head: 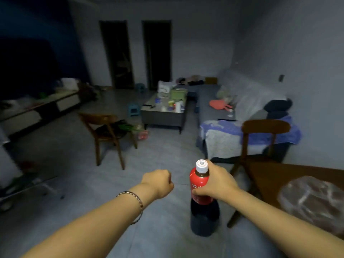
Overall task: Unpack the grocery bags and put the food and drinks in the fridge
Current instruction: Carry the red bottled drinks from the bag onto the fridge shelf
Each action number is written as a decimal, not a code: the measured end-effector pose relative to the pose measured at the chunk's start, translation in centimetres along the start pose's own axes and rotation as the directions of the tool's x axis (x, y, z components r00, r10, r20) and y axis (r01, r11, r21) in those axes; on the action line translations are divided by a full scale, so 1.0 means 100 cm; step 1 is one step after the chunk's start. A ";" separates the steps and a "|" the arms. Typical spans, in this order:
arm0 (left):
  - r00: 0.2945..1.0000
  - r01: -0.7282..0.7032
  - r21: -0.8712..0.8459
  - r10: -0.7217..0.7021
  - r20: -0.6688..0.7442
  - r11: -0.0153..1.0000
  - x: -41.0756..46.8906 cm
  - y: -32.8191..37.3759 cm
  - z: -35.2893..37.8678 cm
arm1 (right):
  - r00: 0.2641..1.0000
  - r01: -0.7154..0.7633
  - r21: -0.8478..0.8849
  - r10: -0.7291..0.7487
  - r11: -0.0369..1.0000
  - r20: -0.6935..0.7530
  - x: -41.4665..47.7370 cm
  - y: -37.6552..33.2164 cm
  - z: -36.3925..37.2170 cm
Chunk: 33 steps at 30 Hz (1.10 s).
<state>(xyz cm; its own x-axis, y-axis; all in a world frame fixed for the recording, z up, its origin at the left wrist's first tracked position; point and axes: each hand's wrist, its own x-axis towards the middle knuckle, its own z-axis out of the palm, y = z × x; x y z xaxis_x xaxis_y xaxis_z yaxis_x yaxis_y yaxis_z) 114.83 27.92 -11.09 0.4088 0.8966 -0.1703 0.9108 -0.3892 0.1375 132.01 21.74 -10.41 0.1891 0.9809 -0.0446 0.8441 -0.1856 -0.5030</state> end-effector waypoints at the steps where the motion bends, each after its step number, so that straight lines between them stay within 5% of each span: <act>1: 0.998 0.066 -0.001 -0.066 -0.013 0.998 -0.020 -0.043 -0.004 | 0.998 0.060 -0.011 -0.060 0.998 0.037 0.002 -0.039 0.021; 8: 0.912 0.398 -0.019 -0.398 -0.104 0.917 -0.151 -0.275 -0.033 | 0.917 0.338 0.106 -0.353 0.935 0.187 -0.009 -0.277 0.138; 13: 0.779 0.607 -0.056 -0.608 -0.157 0.792 -0.256 -0.429 -0.057 | 0.777 0.550 0.141 -0.566 0.823 0.274 -0.031 -0.452 0.214; 23: 0.383 0.900 -0.128 -0.897 -0.220 0.416 -0.402 -0.664 -0.114 | 0.408 0.798 0.326 -0.853 0.506 0.326 -0.052 -0.742 0.344; 33: -0.014 0.946 -0.314 -0.955 -0.297 0.084 -0.500 -0.841 -0.172 | 0.130 0.856 0.437 -0.932 0.278 0.337 -0.055 -0.983 0.422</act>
<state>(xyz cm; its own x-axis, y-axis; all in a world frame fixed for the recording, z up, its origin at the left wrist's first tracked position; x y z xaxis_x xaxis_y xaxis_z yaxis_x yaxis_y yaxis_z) 16.74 19.43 2.62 -0.8922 0.4217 0.1613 0.4451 0.8816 0.1568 26.82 37.03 2.82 -0.9316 0.3203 0.1722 0.1769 0.8129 -0.5548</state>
